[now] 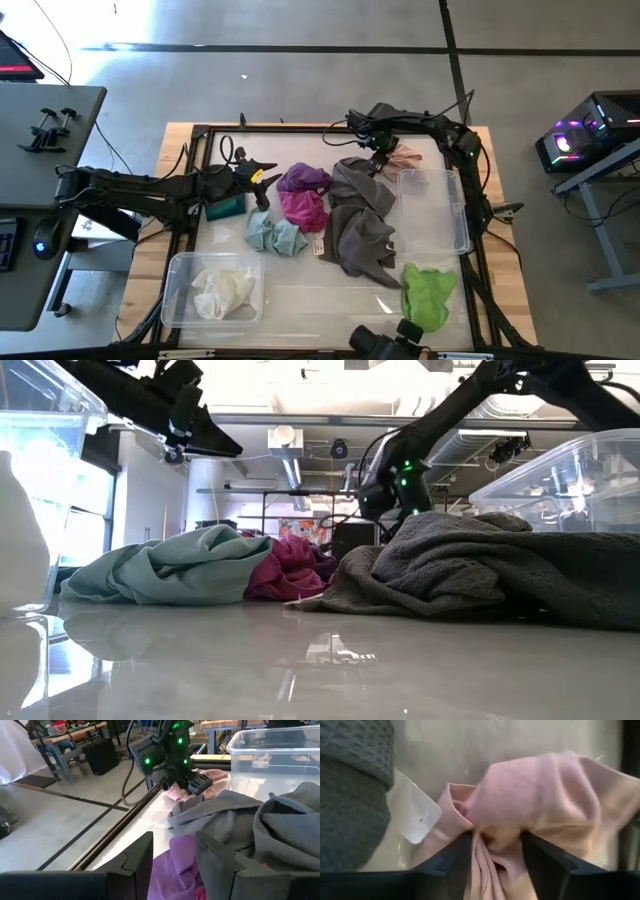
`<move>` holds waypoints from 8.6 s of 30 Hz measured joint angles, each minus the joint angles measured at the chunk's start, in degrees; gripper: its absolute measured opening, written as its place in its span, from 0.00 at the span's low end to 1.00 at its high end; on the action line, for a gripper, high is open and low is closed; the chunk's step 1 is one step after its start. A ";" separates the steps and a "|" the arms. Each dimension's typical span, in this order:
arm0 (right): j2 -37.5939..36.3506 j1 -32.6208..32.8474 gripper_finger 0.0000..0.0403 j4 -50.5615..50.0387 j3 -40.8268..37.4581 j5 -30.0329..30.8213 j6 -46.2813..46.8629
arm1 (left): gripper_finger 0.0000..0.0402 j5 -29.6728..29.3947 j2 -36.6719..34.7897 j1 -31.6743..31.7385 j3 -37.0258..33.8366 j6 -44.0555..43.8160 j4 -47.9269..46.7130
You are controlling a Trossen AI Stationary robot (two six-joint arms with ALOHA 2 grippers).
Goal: Sort microfiber towel by color & place in baskets
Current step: Put the light orange microfiber towel into the bottom transparent bin, then put the light blue microfiber towel into the bottom transparent bin
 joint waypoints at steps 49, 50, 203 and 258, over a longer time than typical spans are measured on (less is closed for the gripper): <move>-41.81 31.78 0.03 116.20 -58.24 -18.58 -1.27 | 0.55 16.03 35.79 -7.45 13.27 32.49 45.82; -41.81 32.22 0.03 116.91 -58.26 -18.63 -1.51 | 0.56 15.38 36.16 -7.45 13.96 32.87 45.72; -53.11 36.02 0.33 106.88 -56.27 -23.73 -7.40 | 0.41 -1.53 22.46 -61.76 43.88 -102.16 -87.83; -53.11 36.04 0.33 101.44 -56.27 -18.14 -6.50 | 0.16 -18.30 10.22 -54.00 41.55 -66.18 -77.10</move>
